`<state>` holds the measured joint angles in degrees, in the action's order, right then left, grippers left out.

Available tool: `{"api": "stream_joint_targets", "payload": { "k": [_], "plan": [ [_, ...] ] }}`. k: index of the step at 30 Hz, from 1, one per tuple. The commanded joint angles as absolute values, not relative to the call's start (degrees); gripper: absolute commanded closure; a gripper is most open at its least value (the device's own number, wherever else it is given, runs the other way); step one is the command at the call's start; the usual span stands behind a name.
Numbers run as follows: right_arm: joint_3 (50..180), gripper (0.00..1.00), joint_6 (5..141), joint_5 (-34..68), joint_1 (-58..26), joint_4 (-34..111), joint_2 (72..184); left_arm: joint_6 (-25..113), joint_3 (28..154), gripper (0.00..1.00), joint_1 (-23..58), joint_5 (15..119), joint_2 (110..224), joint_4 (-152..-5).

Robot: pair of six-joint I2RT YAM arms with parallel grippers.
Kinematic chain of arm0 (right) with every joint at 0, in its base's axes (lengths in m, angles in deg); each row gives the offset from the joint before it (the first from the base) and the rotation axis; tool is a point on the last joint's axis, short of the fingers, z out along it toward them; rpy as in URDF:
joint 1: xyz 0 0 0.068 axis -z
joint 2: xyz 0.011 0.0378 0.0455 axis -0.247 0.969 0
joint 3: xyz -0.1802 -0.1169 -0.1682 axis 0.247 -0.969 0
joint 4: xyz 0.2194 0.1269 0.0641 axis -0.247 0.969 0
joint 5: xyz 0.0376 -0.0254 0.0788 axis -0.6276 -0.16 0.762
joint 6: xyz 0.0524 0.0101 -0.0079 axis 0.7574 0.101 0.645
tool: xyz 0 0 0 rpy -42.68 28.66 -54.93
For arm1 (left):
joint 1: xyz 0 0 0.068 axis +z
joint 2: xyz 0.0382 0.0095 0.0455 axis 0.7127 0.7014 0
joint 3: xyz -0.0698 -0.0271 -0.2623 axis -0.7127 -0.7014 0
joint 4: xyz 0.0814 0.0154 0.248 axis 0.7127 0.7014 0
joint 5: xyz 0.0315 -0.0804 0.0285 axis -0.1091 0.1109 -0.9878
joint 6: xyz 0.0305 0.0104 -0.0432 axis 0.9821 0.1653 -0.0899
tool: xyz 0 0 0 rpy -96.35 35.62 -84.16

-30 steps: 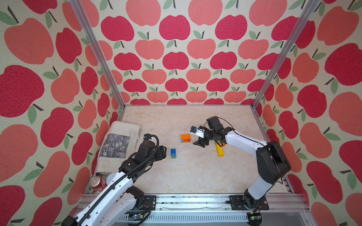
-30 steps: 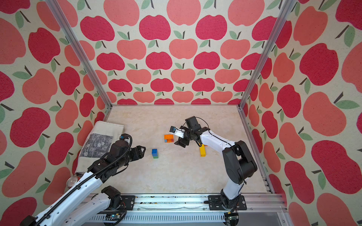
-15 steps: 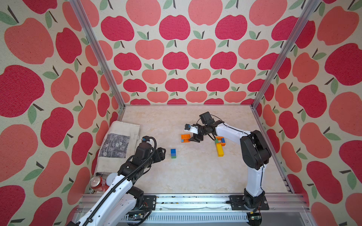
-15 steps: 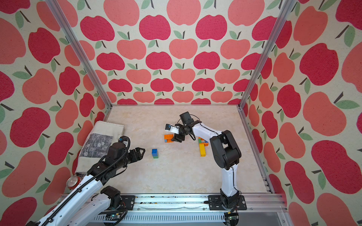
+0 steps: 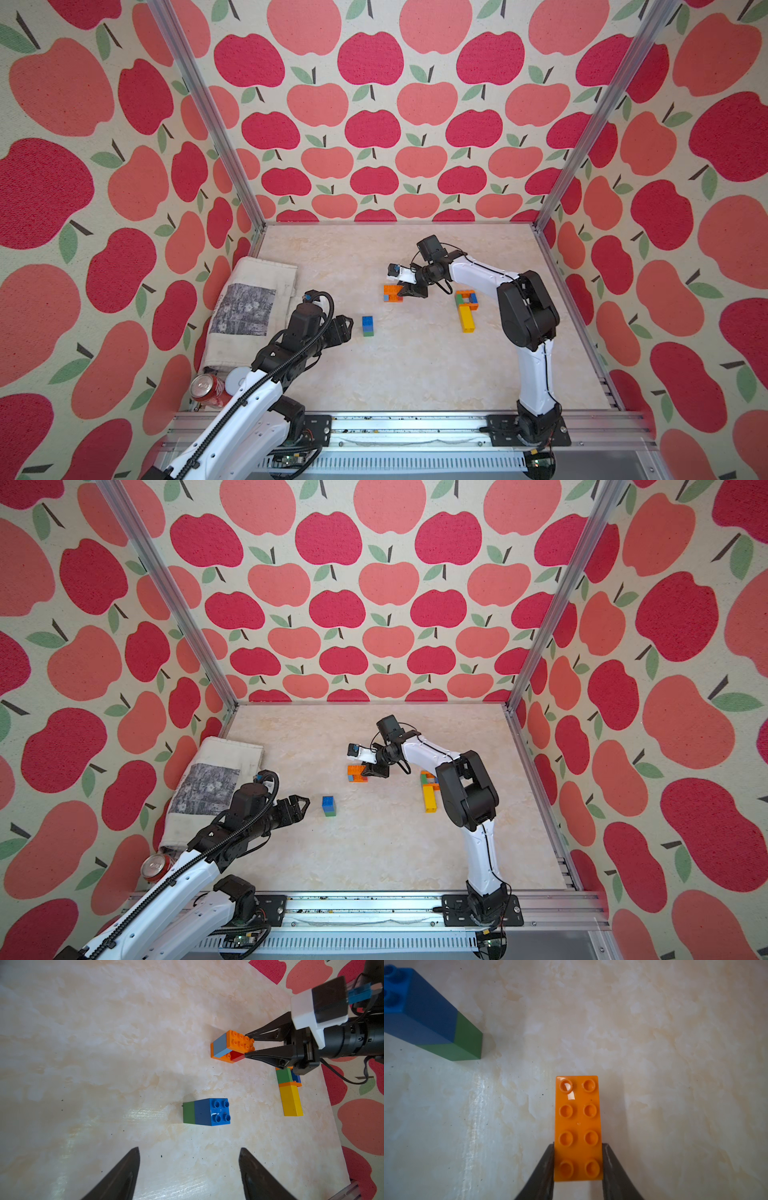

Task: Assemble the letter p with lego
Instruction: Pick up the lego brick from the center of the board, then assemble the lego brick with the lego brick.

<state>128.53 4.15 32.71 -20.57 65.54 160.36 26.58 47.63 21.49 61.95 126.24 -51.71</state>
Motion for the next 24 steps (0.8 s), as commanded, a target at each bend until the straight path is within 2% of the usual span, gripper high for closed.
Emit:
{"api": "stream_joint_targets", "payload": {
  "k": [1,14,24],
  "plan": [
    [130.8,0.70,3.0,35.2,-20.9,70.1,161.3,27.6,47.6,0.23,21.7,62.8,126.3,-52.8],
    [130.0,0.76,9.0,37.2,-21.6,71.5,151.3,28.0,46.6,0.23,23.0,62.2,123.7,-50.9],
    [130.2,0.76,13.1,33.2,-27.5,74.1,145.1,27.1,46.2,0.23,24.6,62.5,121.7,-49.8]
  ]
}}
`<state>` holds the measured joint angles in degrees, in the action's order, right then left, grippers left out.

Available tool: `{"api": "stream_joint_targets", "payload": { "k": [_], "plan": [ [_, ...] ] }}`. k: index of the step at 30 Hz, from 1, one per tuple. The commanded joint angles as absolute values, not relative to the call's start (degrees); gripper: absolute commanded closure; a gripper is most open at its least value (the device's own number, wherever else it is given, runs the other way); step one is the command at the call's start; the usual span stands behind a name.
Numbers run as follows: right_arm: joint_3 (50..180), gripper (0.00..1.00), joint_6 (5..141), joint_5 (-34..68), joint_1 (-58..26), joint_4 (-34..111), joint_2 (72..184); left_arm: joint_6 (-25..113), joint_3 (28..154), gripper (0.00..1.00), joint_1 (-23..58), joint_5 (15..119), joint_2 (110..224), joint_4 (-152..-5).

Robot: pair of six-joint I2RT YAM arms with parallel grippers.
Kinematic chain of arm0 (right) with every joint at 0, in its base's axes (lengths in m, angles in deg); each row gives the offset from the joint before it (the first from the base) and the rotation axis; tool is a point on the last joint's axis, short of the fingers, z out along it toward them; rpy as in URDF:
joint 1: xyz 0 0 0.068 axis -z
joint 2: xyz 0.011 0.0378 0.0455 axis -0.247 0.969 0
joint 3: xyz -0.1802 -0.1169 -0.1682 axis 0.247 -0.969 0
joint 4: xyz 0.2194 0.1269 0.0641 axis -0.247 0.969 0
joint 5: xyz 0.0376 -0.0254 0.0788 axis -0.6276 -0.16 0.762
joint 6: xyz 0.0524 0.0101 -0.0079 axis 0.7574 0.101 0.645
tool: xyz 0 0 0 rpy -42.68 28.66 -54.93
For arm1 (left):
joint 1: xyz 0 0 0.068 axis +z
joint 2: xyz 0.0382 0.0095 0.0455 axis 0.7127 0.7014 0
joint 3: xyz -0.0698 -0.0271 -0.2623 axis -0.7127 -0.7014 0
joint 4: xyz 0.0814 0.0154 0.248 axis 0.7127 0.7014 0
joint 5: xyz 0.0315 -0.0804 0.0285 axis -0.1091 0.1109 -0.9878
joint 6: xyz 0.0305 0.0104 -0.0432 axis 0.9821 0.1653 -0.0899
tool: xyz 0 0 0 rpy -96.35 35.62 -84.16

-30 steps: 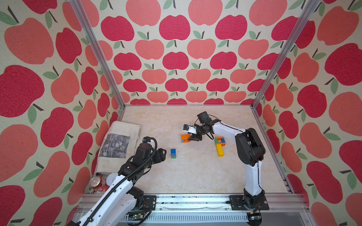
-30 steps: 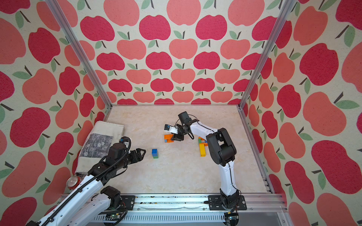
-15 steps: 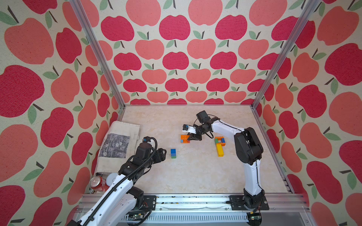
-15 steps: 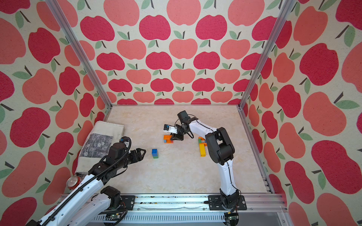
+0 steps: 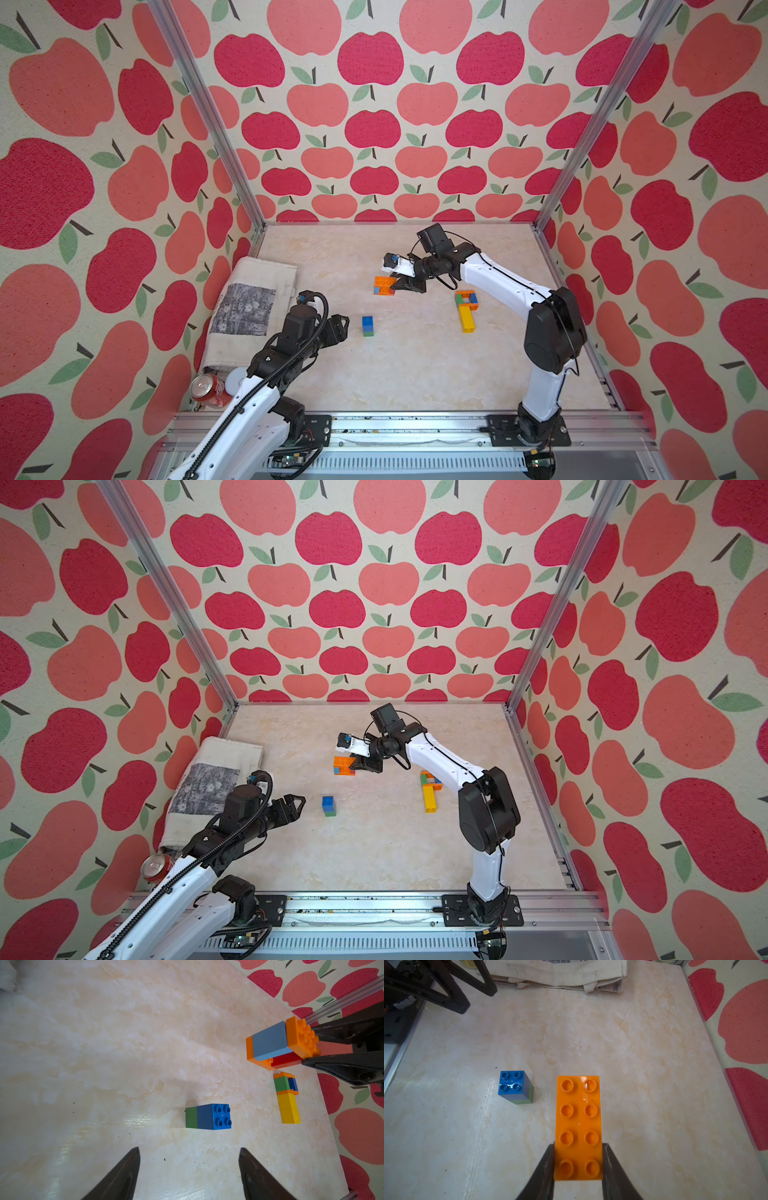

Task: Assemble the letter p with lego
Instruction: Assemble the lego brick with the lego brick.

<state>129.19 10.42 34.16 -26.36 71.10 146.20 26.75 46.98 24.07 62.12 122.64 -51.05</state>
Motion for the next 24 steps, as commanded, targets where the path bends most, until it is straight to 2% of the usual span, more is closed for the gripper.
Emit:
{"api": "stream_joint_targets", "payload": {
  "k": [1,24],
  "plan": [
    [130.1,0.76,13.7,32.6,-28.1,74.0,144.9,26.9,46.2,0.23,24.8,62.7,121.5,-49.8],
    [125.1,0.77,17.7,31.6,-35.0,72.8,143.4,25.8,45.0,0.23,26.9,65.7,120.4,-50.4]
  ]
}}
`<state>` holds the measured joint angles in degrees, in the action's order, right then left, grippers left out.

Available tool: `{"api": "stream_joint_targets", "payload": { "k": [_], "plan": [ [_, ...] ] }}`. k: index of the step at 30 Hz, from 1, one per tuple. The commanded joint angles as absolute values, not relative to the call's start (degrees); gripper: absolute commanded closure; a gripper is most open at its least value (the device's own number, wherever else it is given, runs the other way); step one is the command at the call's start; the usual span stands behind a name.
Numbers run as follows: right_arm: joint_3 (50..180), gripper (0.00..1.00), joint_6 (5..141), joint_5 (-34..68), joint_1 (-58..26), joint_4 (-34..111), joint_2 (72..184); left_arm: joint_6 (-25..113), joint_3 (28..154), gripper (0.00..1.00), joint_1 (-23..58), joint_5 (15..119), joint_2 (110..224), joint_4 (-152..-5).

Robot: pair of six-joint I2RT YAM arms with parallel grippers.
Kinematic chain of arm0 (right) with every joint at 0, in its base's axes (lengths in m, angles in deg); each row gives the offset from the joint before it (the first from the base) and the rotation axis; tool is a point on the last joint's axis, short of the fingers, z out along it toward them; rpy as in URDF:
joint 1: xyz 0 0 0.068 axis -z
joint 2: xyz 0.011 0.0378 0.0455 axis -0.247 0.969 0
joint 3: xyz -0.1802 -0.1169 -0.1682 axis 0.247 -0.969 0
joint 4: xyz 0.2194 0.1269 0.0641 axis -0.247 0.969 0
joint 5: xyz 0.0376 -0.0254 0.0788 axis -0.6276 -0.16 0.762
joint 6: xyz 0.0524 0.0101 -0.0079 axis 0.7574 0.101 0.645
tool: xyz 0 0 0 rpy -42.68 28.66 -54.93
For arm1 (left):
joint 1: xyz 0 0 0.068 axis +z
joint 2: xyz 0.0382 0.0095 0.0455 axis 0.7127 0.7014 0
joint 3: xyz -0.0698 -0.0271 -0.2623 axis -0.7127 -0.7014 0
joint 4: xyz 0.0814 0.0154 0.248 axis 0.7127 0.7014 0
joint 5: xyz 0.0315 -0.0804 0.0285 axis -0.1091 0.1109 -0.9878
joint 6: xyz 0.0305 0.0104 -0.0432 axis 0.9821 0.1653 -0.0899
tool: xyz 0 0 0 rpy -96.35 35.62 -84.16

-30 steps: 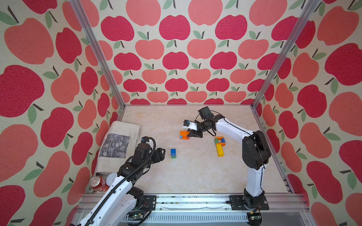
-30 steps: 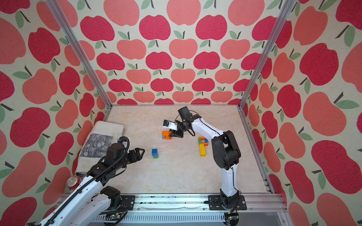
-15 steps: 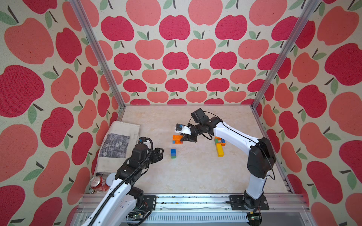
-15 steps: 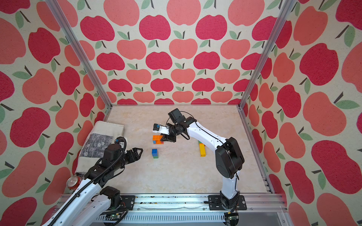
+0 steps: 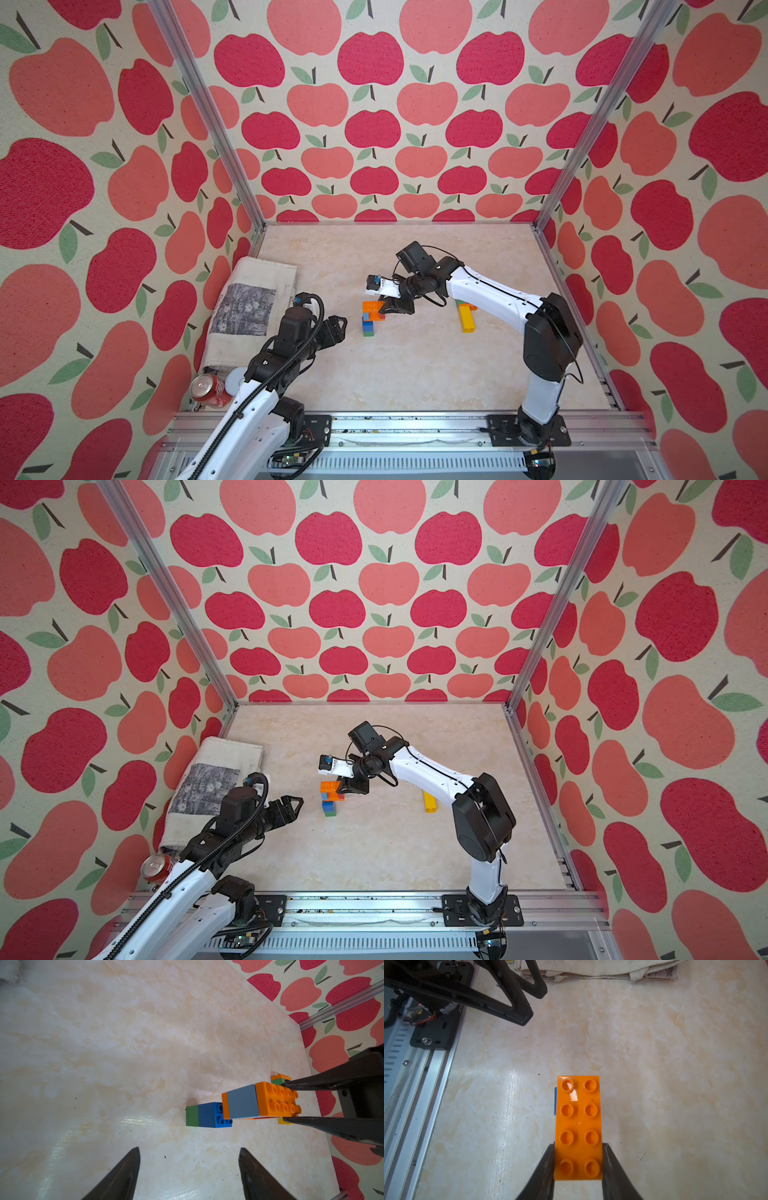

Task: Assemble the letter p with lego
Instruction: Assemble the lego brick with the lego brick.

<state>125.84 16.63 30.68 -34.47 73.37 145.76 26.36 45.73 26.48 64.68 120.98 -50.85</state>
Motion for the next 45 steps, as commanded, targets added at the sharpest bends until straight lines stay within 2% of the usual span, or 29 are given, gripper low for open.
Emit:
{"api": "stream_joint_targets", "payload": {
  "k": [1,22,32,41,45],
  "plan": [
    [125.1,0.77,17.7,31.6,-35.0,72.7,143.5,25.7,44.9,0.23,26.9,65.7,120.4,-50.6],
    [125.8,0.77,15.8,29.5,-36.3,73.9,146.1,25.3,44.5,0.23,27.3,66.8,120.4,-51.3],
    [127.0,0.77,14.3,28.0,-36.5,76.6,147.5,27.1,47.3,0.23,27.9,72.0,123.9,-53.7],
    [127.0,0.77,13.7,27.6,-36.9,76.8,147.3,26.1,49.7,0.26,27.9,76.1,128.2,-61.1],
    [127.4,0.77,13.6,27.6,-36.9,76.5,147.3,25.9,50.9,0.31,27.8,77.7,132.0,-64.0]
  ]
}}
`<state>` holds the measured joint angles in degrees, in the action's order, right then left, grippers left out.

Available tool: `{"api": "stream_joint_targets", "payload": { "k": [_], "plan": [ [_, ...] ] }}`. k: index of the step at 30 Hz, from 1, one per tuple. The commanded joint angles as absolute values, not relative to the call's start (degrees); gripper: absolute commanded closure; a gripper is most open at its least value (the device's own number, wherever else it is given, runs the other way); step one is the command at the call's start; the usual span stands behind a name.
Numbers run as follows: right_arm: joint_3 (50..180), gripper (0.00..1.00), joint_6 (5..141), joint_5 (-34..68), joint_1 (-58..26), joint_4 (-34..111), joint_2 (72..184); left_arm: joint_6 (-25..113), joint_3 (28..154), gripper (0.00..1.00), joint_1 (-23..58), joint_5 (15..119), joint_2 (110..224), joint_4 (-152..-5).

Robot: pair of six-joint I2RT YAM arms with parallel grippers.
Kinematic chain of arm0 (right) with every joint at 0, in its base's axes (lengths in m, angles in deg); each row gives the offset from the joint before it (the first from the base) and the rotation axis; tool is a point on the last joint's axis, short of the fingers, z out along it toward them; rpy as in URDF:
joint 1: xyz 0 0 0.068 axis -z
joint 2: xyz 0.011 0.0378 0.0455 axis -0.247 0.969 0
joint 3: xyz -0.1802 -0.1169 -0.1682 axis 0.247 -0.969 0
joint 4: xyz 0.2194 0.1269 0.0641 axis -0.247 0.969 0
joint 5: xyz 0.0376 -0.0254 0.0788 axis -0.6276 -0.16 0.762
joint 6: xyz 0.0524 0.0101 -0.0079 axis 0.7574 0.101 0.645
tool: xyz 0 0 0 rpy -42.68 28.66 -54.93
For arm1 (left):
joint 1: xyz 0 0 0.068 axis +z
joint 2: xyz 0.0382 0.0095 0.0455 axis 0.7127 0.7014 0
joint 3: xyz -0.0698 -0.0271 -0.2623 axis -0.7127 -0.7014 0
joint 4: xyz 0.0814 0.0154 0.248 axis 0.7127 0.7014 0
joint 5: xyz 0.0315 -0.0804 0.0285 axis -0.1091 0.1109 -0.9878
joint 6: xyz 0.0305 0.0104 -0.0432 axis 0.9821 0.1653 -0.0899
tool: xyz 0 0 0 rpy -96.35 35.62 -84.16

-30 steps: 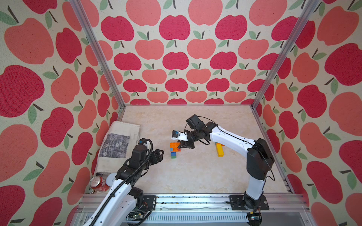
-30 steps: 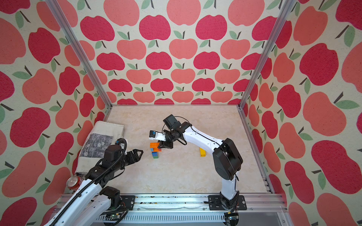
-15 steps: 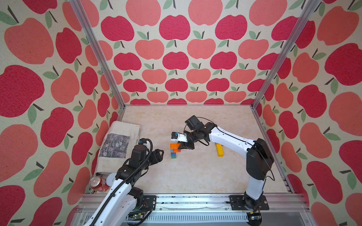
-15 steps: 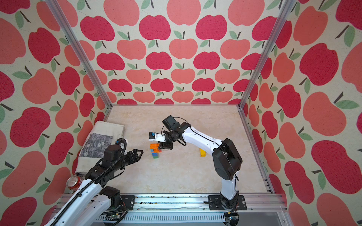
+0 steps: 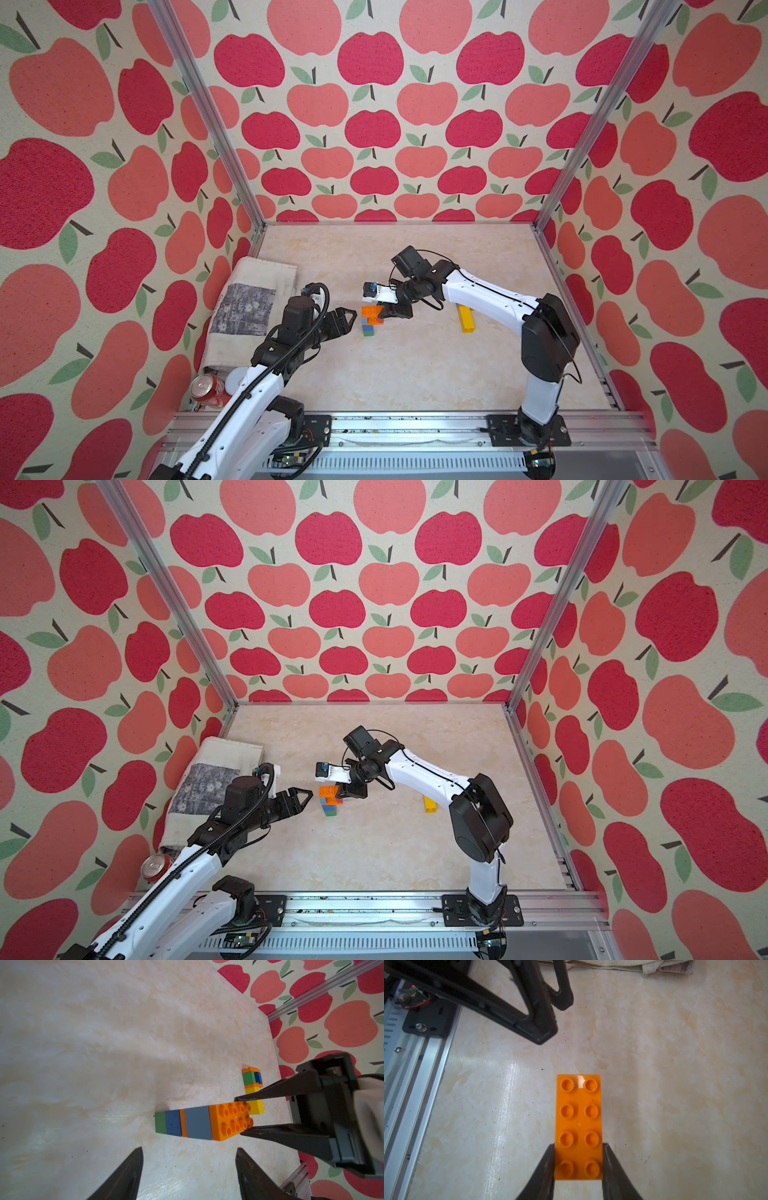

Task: Assemble the letter p with lego
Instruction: Assemble the lego brick with the lego brick.

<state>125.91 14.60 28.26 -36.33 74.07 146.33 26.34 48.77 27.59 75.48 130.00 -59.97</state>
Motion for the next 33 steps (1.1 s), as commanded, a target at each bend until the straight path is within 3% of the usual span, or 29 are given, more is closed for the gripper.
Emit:
{"api": "stream_joint_targets", "payload": {
  "k": [1,10,23,33],
  "plan": [
    [127.4,0.77,13.7,27.6,-37.0,76.6,147.3,25.9,51.1,0.32,27.9,78.1,132.9,-64.6],
    [127.2,0.77,13.9,27.5,-37.0,76.2,147.3,23.3,51.1,0.39,27.9,84.3,140.8,-72.5],
    [127.8,0.77,15.2,26.9,-37.0,75.5,147.7,23.6,47.8,0.61,27.6,86.5,145.6,-70.4],
    [130.7,0.73,18.1,26.4,-37.1,75.2,149.1,24.2,44.2,0.66,27.3,84.6,145.6,-69.4]
  ]
}}
